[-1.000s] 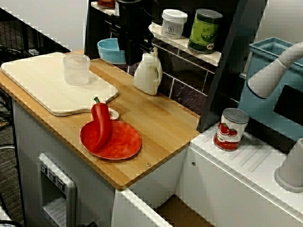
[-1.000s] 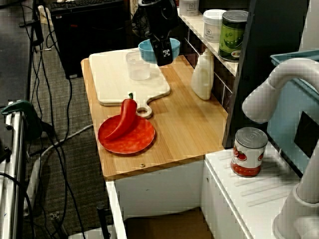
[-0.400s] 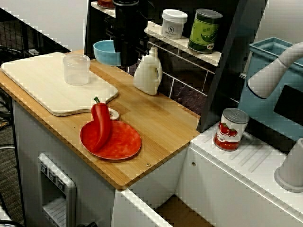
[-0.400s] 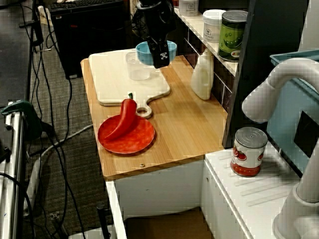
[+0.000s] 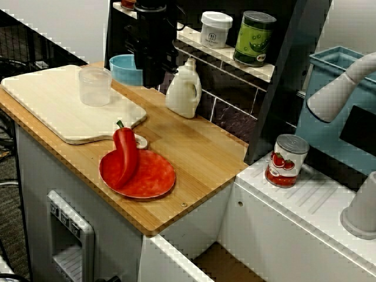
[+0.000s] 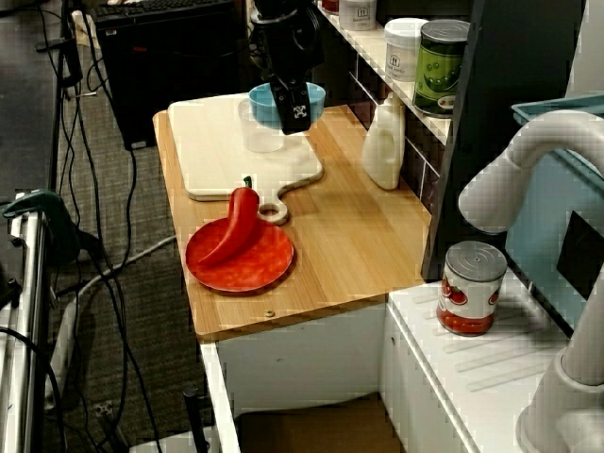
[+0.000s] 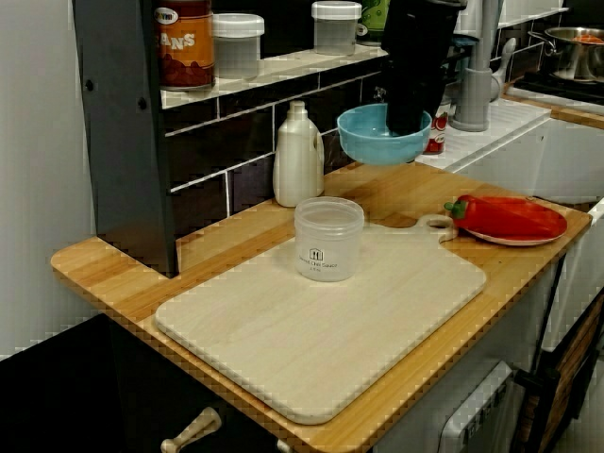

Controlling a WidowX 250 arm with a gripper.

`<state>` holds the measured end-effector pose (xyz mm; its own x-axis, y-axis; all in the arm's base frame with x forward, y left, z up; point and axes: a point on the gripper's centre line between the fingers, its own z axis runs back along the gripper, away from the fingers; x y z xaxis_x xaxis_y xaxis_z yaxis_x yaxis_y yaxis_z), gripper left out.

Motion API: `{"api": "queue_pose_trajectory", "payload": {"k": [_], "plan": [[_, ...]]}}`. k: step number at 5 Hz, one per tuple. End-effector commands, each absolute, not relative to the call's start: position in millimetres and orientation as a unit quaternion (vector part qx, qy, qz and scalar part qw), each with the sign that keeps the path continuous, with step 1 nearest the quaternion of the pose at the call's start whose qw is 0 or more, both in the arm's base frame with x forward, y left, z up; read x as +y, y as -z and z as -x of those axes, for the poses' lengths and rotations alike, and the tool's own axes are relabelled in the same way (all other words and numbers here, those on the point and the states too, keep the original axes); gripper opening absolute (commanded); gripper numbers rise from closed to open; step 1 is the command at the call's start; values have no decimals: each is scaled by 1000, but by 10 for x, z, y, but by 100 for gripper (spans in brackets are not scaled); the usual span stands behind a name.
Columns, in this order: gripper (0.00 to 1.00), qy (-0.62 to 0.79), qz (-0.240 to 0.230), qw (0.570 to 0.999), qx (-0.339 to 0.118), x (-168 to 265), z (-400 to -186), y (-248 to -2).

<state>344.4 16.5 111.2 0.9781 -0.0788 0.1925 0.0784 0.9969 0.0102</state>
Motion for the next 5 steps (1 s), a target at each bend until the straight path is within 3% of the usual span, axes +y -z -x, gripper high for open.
{"api": "queue_pose_trajectory", "payload": {"k": [1, 5], "plan": [[0, 35, -10, 991, -130, 265, -3351, -1310], [0, 32, -20, 992, -122, 375, -3181, -1192]]}}
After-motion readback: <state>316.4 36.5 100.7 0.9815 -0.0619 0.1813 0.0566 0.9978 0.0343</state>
